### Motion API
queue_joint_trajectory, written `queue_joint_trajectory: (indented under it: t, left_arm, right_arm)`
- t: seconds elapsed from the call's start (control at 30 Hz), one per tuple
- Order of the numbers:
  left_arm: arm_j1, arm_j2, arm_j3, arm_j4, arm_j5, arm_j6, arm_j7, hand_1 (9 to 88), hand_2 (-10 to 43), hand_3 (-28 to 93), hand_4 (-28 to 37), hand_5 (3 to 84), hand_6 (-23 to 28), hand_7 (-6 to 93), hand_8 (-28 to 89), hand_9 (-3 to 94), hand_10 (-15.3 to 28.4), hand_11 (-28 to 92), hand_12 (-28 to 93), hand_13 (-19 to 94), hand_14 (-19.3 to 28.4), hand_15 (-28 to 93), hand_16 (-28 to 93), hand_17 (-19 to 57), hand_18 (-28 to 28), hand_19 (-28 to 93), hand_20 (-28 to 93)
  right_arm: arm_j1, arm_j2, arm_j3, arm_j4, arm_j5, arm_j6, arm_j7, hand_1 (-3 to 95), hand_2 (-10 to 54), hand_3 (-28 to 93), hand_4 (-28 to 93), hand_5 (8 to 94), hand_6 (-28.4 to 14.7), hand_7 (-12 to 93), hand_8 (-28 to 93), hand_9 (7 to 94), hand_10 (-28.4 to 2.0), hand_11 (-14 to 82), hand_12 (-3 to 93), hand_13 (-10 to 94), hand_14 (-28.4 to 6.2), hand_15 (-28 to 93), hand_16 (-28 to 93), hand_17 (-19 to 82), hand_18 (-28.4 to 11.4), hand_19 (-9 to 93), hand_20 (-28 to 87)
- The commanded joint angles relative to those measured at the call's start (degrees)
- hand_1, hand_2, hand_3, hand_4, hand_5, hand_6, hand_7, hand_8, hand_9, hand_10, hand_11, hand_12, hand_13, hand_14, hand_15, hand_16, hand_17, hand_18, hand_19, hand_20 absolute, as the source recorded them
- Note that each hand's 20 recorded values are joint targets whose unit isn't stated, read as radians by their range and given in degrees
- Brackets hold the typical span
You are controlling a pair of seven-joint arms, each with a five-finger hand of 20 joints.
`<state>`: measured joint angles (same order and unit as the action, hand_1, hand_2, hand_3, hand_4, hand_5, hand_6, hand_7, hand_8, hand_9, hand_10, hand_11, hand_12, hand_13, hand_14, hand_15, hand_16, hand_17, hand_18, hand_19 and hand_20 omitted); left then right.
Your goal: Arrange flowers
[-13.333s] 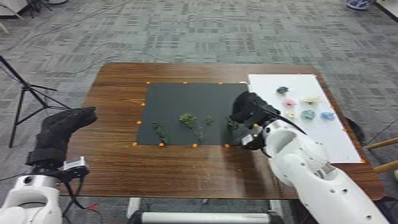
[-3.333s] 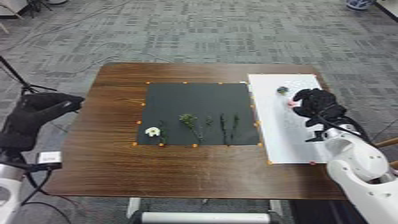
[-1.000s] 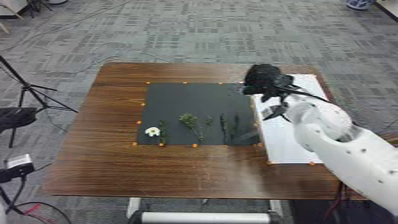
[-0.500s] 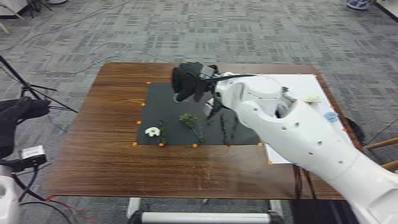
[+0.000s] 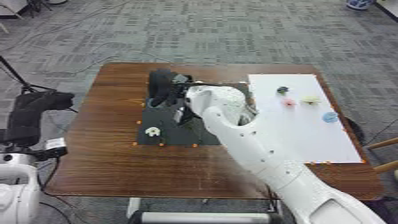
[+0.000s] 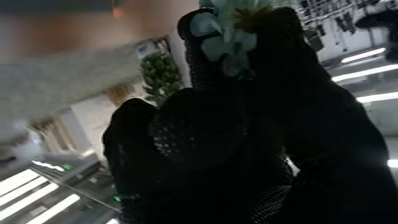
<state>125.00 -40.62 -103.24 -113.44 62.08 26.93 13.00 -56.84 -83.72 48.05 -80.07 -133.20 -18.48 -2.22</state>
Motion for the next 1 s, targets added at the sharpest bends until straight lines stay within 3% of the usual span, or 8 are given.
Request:
queue_joint_trajectory:
  t: [0.03, 0.1, 0.3, 0.47, 0.5, 0.6, 0.73, 1.0]
  left_arm:
    - [-4.7, -0.06, 6.03, 0.63, -1.28, 5.41, 2.87, 30.4, 21.6, 65, -28.3, 61.8, -0.7, 22.6, -10, 61.1, 14.7, 25, 14, 50, 17.9, 32, 0, 8.8, 13.9, 22, 23]
    - [-5.7, 0.06, 7.29, 0.75, -2.62, 6.45, 3.93, 29.9, 22.0, 65, -28.3, 59.1, -0.2, 21.8, -10, 59.2, 14.7, 24, 14, 50, 17.9, 31, 0, 8.6, 14.0, 22, 23]
    - [-5.1, -0.4, 7.0, 0.04, -1.88, 4.96, 4.2, 28.5, 22.2, 67, -28.3, 58.0, -0.3, 21.7, -9, 58.3, 14.4, 24, 14, 49, 17.7, 31, 0, 8.3, 13.9, 22, 22]
    - [-2.1, -1.88, 3.3, 0.01, -0.17, -1.67, 3.6, 27.8, 7.1, 69, -28.2, 56.3, -0.1, 21.7, -9, 56.9, 14.1, 24, 14, 47, 17.5, 30, 0, 7.2, 14.3, 20, 22]
    - [1.2, -2.71, -0.07, -0.14, -0.36, -4.07, 4.45, 27.6, 2.2, 69, -27.3, 54.8, 0.0, 21.7, -9, 55.5, 13.7, 23, 14, 46, 17.3, 29, 1, 6.9, 14.5, 19, 22]
    - [0.9, -2.45, 0.03, 1.0, 2.01, -3.7, 1.47, 26.4, -4.5, 70, -26.6, 52.3, 0.2, 21.2, -9, 52.6, 13.6, 22, 14, 44, 16.8, 27, 1, 6.2, 14.4, 17, 21]
    - [2.3, -2.67, -1.2, 1.78, 1.19, -2.57, -0.34, 25.2, -2.1, 70, -27.7, 52.3, 0.4, 20.9, -9, 52.5, 13.7, 22, 14, 43, 16.8, 25, 1, 6.4, 14.0, 16, 21]
    - [5.2, -4.56, -1.92, 2.54, -1.07, -2.29, 0.68, 21.2, 4.6, 71, -28.2, 54.1, 0.7, 20.0, -9, 53.2, 13.8, 21, 13, 43, 16.6, 23, 1, 7.0, 12.9, 14, 19]
  right_arm:
    - [-5.1, -3.0, -0.2, 3.8, -6.8, 7.5, -2.1, 61.4, -9.2, 52, -16, 78.7, 2.3, 21, 7, 88.8, -8.7, 4.6, 23.9, 92, -2.3, 55, 38, 62, -12.6, 93, 57]
    - [-5.4, -3.6, 0.2, 4.7, -8.2, 8.6, -2.1, 60.9, -9.2, 53, -16, 78.5, 2.4, 22, 7, 88.7, -8.6, 4.6, 23.8, 92, -2.2, 55, 38, 62, -12.6, 93, 57]
    - [-5.3, -4.5, 0.7, 6.7, -11.5, 10.5, -1.2, 59.4, -8.8, 55, -18, 77.1, 3.1, 22, 6, 86.8, -8.3, 3.9, 23.1, 92, -2.2, 55, 38, 62, -12.6, 93, 57]
    - [-4.7, -4.3, 1.3, 7.2, -12.0, 9.2, 0.1, 57.1, -8.5, 58, -18, 74.2, 2.9, 22, 6, 82.4, -8.7, 4.9, 20.5, 92, -2.4, 54, 38, 62, -12.5, 93, 56]
    - [-4.6, -4.2, 1.4, 7.0, -11.8, 8.2, 0.5, 56.5, -8.7, 58, -17, 73.0, 2.6, 22, 6, 80.8, -8.8, 5.6, 19.3, 92, -2.4, 54, 37, 62, -12.3, 93, 56]
    - [-4.2, -3.6, 0.9, 6.7, -11.5, 7.8, 1.0, 55.4, -8.9, 57, -16, 71.0, 1.6, 20, 6, 77.7, -9.8, 7.7, 16.4, 91, -2.7, 54, 37, 61, -12.4, 93, 54]
    - [-3.7, -2.7, 0.0, 5.8, -11.2, 7.2, 1.2, 54.0, -9.3, 58, -16, 69.1, 1.1, 20, 6, 73.7, -10.2, 9.8, 13.3, 90, -2.9, 54, 37, 60, -12.4, 93, 53]
    - [-3.1, -1.6, -0.7, 4.4, -10.6, 5.5, 2.1, 50.0, -9.5, 61, -16, 65.1, 0.7, 18, 6, 67.4, -11.1, 9.2, 12.9, 88, -3.1, 53, 36, 58, -12.6, 93, 50]
